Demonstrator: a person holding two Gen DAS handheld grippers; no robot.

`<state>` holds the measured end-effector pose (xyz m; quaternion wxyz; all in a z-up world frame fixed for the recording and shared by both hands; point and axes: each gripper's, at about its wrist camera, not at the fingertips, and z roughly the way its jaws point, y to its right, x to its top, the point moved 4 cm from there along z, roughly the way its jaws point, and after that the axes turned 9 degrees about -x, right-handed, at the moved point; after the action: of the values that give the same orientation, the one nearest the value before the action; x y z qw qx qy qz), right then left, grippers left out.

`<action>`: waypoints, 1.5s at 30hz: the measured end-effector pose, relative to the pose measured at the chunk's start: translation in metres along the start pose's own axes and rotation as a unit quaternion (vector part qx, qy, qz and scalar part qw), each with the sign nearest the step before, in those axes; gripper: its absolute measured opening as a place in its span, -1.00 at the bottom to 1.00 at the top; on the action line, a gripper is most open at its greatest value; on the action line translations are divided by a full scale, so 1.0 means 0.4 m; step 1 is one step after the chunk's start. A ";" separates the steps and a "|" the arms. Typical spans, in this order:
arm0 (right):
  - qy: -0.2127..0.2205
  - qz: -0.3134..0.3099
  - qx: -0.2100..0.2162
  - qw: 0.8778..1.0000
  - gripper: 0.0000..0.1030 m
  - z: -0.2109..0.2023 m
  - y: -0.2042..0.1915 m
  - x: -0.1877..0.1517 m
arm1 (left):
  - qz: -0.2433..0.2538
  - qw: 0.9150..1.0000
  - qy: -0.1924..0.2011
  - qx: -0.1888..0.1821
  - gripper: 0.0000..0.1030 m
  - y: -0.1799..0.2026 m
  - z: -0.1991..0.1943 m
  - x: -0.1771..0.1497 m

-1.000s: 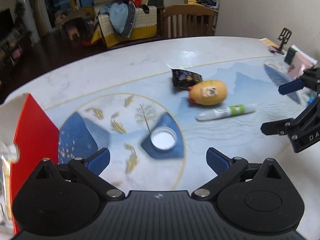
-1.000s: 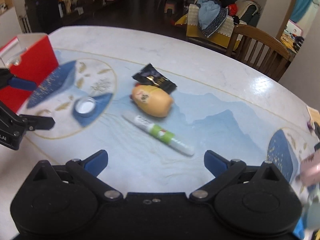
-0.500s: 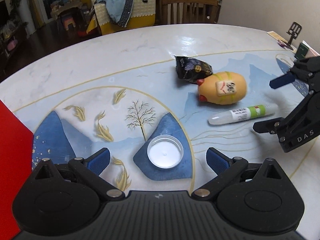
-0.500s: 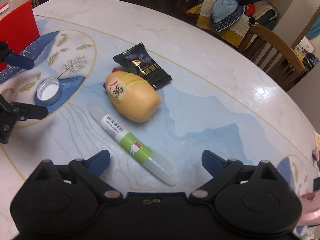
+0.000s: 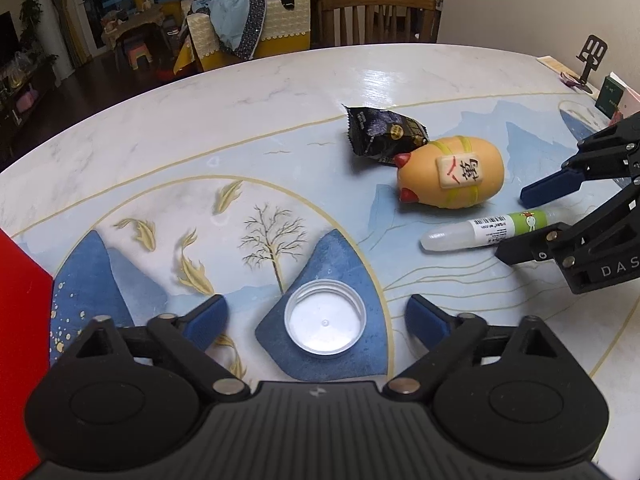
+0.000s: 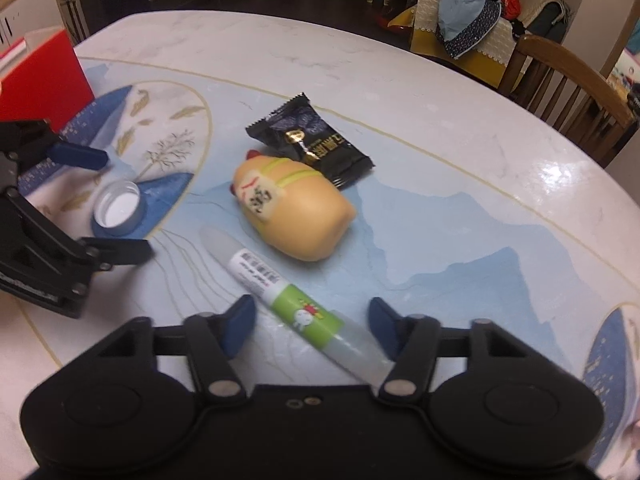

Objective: Organize objects
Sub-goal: 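Grasp the white bottle cap with the left tool while the right tool grasps the green tube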

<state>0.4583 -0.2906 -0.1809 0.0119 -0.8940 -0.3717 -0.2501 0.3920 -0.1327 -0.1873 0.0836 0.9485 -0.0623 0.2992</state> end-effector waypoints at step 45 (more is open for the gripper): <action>0.039 0.150 0.027 0.988 -0.68 -0.359 -0.320 -0.091 | -0.042 0.998 0.026 -0.040 -0.27 -0.047 -0.394 -0.131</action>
<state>0.2877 -0.2520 -0.0929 0.0884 -0.9283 -0.2395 -0.2702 0.2647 -0.0799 -0.0926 0.1353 0.9379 -0.0324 0.3177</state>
